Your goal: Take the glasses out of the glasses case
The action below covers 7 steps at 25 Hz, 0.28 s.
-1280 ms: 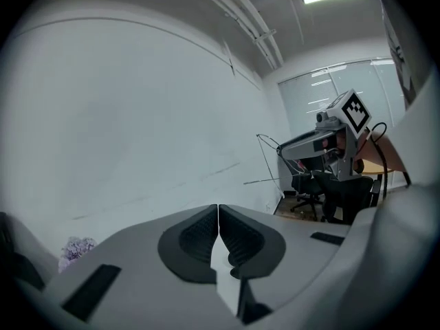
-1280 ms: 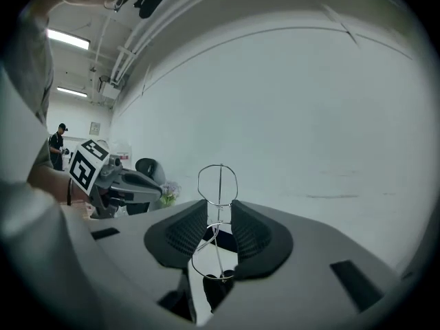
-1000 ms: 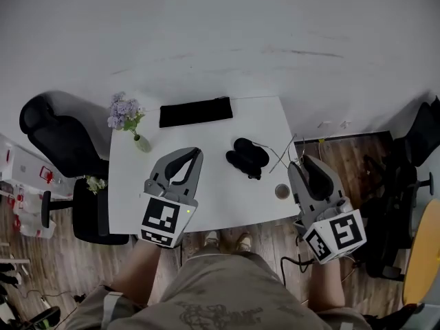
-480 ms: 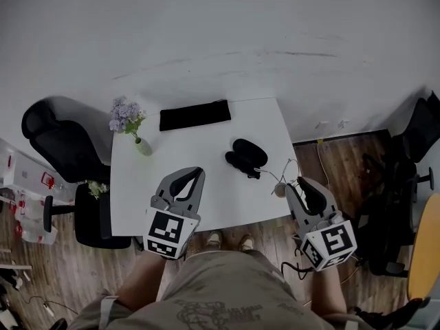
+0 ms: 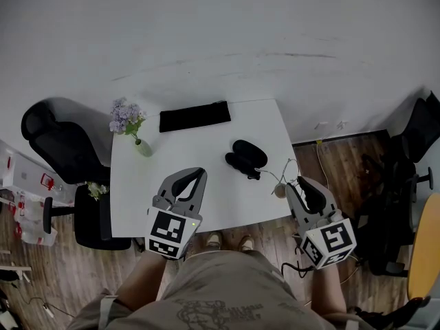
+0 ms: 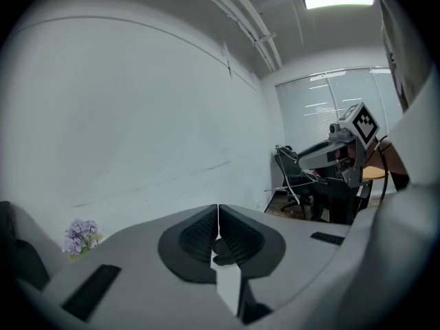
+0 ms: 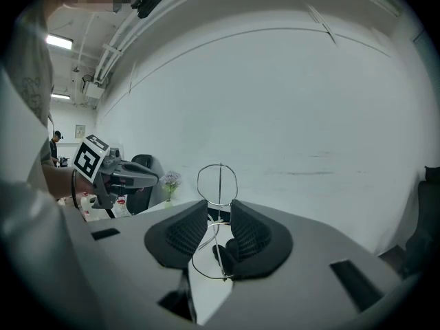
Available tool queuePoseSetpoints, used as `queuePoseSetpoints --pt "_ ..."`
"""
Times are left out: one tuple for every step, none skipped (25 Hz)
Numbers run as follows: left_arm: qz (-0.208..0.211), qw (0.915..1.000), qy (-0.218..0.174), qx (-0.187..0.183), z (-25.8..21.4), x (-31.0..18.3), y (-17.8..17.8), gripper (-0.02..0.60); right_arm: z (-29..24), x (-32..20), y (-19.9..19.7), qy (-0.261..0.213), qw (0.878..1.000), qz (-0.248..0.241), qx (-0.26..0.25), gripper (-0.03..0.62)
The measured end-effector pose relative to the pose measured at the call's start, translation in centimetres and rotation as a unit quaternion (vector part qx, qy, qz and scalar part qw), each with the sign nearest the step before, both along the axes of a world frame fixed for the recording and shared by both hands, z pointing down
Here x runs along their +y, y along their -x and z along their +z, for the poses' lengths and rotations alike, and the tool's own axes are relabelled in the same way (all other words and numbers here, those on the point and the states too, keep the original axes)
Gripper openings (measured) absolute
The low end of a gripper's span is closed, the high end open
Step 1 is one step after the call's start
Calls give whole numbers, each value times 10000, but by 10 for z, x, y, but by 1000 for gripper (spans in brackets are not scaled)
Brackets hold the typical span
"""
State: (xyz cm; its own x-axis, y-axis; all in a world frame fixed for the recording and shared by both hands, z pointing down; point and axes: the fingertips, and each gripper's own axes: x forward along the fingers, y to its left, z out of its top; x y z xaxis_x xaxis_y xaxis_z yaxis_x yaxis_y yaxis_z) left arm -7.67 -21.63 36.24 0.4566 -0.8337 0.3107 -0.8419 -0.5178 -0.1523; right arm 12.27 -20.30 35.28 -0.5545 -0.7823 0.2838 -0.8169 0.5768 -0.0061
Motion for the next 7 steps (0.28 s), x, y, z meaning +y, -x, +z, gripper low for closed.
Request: queuePoseSetpoints --pt "4 10000 1 6 0 0 0 20 0 0 1 0 10000 -8 6 124" --pt "9 10000 8 11 0 0 1 21 1 -1 1 -2 10000 -19 16 124" --pt "13 10000 18 14 1 -1 2 20 2 -3 2 -2 10000 -24 25 124" --pt "16 10000 28 15 1 -2 2 20 2 -5 3 -1 10000 -23 34 124" --pt "18 10000 37 15 2 -2 3 21 3 -7 4 2 10000 -19 41 124" --pt "20 10000 43 14 3 -3 4 21 3 -9 5 5 10000 -15 48 124" --pt "21 10000 49 14 3 -4 5 20 4 -10 6 7 10000 -11 54 124"
